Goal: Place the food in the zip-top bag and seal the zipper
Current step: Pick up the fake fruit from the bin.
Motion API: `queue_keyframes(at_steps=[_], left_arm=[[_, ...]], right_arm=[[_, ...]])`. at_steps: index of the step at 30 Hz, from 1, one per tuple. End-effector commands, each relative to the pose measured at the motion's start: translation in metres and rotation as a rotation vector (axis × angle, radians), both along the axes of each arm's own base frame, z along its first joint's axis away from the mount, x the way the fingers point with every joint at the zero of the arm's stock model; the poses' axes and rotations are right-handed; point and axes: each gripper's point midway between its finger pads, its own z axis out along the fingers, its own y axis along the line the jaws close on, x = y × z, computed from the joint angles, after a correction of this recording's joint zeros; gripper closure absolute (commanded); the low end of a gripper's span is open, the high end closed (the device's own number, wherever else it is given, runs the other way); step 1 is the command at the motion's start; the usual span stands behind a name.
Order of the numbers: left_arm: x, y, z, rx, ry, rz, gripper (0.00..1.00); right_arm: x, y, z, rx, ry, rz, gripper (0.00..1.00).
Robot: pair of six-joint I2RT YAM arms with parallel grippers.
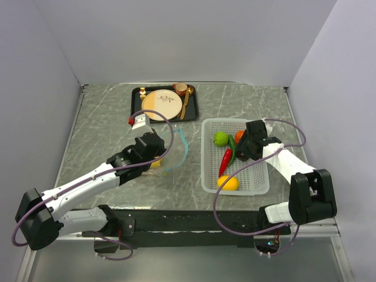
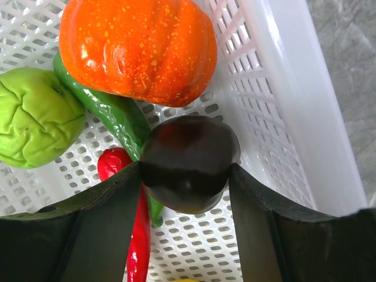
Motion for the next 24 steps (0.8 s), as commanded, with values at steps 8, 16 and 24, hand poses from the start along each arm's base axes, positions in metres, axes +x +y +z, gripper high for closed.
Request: queue_keyframes(at_steps=[8, 16, 24], left_arm=[[0.003, -0.003, 0.007, -0.022, -0.020, -0.004, 0.99], [0.003, -0.005, 0.005, -0.028, -0.018, -0.010, 0.99], [0.003, -0.007, 0.006, -0.043, -0.019, -0.017, 0.99]], right_arm=[[0.006, 0.003, 0.016, 0.017, -0.068, 0.031, 0.60], [0.009, 0.011, 0.057, 0.049, -0.189, 0.089, 0.62], [0.013, 0.043, 0.101, 0.192, -0.323, 0.188, 0.63]])
